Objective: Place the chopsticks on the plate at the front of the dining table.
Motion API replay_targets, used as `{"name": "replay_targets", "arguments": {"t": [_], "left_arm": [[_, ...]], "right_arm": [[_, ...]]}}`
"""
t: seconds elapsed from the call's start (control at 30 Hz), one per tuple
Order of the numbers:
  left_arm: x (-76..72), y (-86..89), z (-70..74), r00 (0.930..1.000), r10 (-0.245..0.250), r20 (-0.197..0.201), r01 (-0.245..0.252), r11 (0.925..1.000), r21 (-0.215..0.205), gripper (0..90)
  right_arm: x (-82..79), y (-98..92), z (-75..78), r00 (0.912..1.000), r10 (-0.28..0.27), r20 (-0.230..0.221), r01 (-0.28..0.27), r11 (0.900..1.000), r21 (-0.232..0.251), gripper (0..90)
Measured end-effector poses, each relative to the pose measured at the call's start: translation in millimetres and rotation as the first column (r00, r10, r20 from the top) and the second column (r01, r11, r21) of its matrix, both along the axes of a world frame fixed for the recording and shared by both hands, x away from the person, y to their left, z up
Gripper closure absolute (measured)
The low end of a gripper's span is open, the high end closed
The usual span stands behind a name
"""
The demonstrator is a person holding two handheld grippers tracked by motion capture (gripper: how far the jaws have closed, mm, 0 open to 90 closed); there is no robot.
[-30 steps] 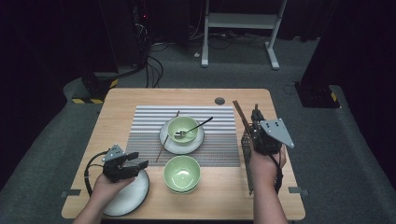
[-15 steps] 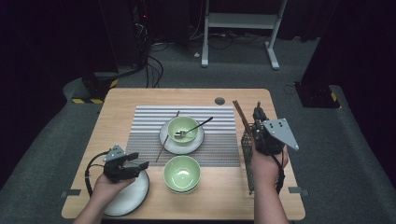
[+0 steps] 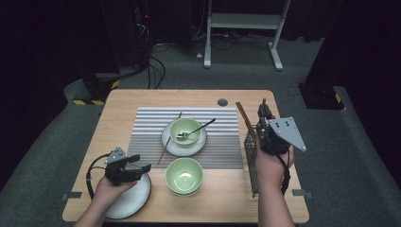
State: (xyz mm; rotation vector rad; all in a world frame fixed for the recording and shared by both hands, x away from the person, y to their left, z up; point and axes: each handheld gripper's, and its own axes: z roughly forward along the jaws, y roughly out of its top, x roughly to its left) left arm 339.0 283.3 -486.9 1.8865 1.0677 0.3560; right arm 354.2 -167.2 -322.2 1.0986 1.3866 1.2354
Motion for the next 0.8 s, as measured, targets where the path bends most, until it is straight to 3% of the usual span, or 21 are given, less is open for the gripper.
{"name": "replay_targets", "arguments": {"t": [0.8], "left_arm": [[-0.3,0.1,0.0,1.0,-0.001,0.0,0.001,1.0,0.001,30.6]], "right_arm": [[-7.9,10.0,22.7,0.997,0.017,0.075,-0.016,1.0,-0.012,83.6]]}}
